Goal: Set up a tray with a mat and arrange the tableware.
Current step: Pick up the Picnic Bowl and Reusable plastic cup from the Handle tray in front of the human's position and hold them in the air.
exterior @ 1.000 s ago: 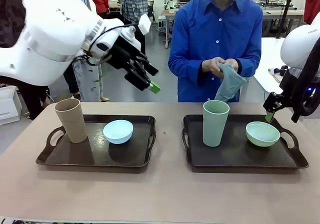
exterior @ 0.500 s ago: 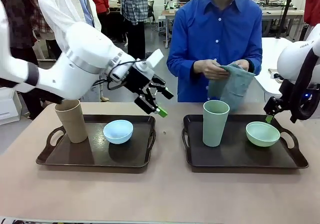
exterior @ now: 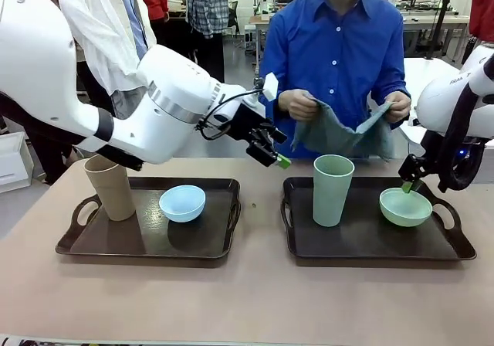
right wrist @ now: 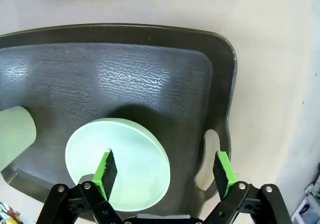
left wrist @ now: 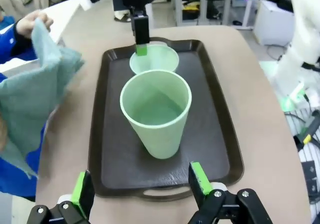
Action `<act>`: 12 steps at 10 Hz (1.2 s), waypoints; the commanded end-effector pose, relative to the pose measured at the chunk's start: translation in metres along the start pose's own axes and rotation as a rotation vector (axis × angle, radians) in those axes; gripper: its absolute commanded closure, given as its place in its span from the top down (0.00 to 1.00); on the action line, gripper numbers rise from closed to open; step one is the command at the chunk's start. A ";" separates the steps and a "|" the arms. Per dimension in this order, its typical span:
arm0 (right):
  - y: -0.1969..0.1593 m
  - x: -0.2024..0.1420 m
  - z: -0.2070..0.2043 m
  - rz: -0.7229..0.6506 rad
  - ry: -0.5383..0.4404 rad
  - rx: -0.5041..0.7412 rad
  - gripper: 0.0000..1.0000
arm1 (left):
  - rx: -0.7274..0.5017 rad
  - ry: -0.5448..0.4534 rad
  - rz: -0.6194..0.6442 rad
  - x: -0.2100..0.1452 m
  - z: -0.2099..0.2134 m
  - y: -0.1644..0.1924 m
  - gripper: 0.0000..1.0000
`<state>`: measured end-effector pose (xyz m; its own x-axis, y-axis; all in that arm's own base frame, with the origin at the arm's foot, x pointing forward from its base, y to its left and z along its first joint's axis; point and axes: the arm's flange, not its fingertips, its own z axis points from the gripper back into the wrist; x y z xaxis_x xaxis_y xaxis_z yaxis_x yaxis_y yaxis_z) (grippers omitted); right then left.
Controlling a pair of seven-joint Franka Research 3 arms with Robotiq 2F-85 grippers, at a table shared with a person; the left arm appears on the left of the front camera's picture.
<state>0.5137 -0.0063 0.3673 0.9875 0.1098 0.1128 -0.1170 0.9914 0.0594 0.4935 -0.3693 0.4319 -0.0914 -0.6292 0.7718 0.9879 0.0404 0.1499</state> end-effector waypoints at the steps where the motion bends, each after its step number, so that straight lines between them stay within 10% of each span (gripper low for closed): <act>1: -0.001 0.000 0.000 0.007 0.000 -0.005 1.00 | -0.028 -0.006 -0.030 -0.008 0.004 0.003 1.00; 12: 0.005 0.007 -0.024 -0.137 0.100 0.019 1.00 | -0.177 -0.050 0.059 -0.020 -0.065 -0.008 1.00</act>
<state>0.5112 0.0005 0.3437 0.9999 -0.0009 0.0100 0.0001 0.9972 0.0751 0.4855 -0.4040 0.3779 0.0078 -0.6215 0.7834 0.9994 -0.0206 -0.0262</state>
